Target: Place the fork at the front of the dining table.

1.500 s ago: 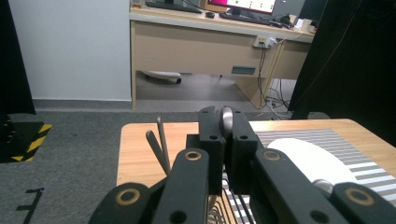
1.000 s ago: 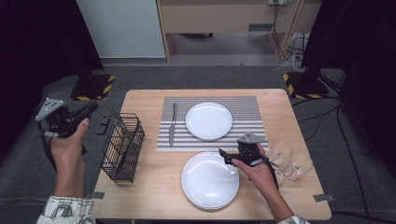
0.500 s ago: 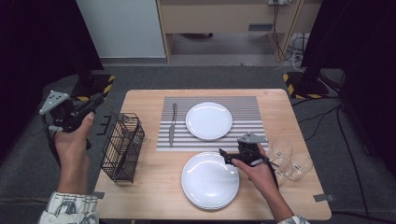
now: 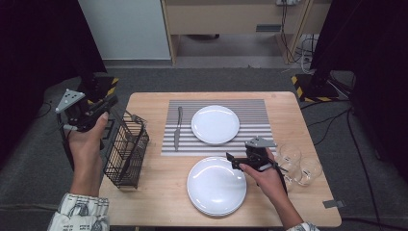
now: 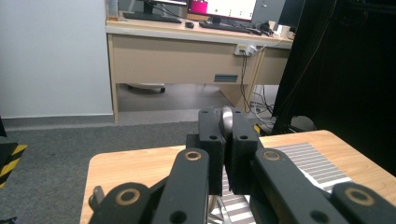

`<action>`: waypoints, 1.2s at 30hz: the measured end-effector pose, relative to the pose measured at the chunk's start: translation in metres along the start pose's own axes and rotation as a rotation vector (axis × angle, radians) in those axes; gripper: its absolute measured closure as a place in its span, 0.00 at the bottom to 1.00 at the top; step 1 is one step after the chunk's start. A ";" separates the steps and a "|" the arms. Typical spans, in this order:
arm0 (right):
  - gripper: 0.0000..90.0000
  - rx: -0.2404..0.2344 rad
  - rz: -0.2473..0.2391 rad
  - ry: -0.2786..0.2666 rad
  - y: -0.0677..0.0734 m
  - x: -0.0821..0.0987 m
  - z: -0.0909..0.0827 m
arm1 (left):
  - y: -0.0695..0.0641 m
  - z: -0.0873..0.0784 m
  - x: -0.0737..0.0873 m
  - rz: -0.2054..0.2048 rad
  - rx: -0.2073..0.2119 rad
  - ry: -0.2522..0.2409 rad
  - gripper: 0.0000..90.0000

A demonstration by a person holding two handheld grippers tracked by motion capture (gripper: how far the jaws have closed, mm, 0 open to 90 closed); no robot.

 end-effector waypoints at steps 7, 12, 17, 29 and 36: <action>0.09 0.000 0.002 -0.005 0.000 -0.001 -0.001 | -0.010 0.011 0.001 0.015 0.017 0.012 0.96; 0.09 0.000 0.001 -0.009 0.000 -0.002 -0.002 | -0.016 0.016 0.001 0.025 0.027 0.018 0.96; 0.09 0.000 0.003 -0.011 -0.001 -0.003 -0.002 | -0.020 0.021 0.002 0.030 0.031 0.025 0.96; 0.09 0.001 0.004 -0.016 -0.001 -0.004 -0.003 | -0.039 0.028 0.000 0.063 0.057 0.032 0.96; 0.10 0.005 0.001 -0.022 -0.001 -0.005 -0.004 | -0.051 0.031 0.001 0.072 0.081 0.028 0.96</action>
Point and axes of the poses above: each handheld gripper's, and its own axes: z roughly forward along the jaws, x roughly out of its underside, y roughly to its left, the point moved 7 cm from there along z, roughly forward along the jaws, and after that the axes turned 8 degrees about z, right-handed, at the moved point
